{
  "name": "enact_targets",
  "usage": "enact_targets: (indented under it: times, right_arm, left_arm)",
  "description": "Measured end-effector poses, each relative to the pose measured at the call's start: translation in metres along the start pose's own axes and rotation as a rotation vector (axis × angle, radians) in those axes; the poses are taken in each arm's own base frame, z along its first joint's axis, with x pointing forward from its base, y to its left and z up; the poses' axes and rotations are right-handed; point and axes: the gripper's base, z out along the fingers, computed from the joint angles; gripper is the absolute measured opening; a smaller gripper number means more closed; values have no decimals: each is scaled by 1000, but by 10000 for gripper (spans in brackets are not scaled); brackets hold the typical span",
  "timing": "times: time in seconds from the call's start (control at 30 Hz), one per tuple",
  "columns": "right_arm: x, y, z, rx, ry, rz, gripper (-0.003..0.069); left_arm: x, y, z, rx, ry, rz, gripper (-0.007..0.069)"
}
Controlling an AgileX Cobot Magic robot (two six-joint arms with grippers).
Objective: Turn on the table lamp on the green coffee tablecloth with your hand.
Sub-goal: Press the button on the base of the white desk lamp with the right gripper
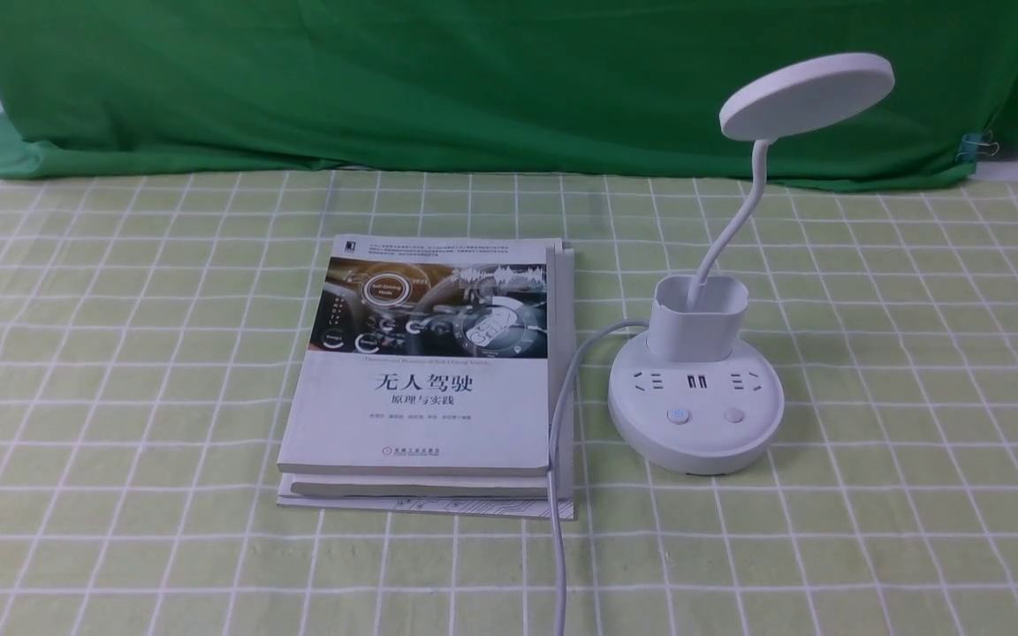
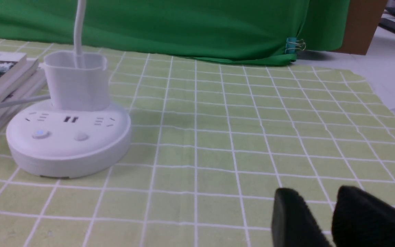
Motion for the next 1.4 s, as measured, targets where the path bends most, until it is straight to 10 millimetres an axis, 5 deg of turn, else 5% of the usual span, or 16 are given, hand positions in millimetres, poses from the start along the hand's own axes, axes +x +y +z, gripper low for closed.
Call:
enact_targets:
  times: [0.53, 0.77, 1.07, 1.2, 1.27, 1.4]
  right_arm:
    - [-4, -1, 0, 10, -43, 38, 239]
    - [-18, -5, -2, 6, -210, 448, 239]
    - [-31, -8, -6, -18, -369, 600, 236]
    - [-37, -7, -4, -11, -265, 573, 141]
    - [-56, -7, -2, -3, -117, 452, 56]
    - [-99, -8, 14, -35, 191, 236, 31]
  left_arm:
    - [0, 0, 0, 0, 0, 0, 3]
    - [0, 0, 0, 0, 0, 0, 3]
    - [0, 0, 0, 0, 0, 0, 3]
    - [0, 0, 0, 0, 0, 0, 3]
    - [0, 0, 0, 0, 0, 0, 3]
    - [0, 0, 0, 0, 0, 0, 3]
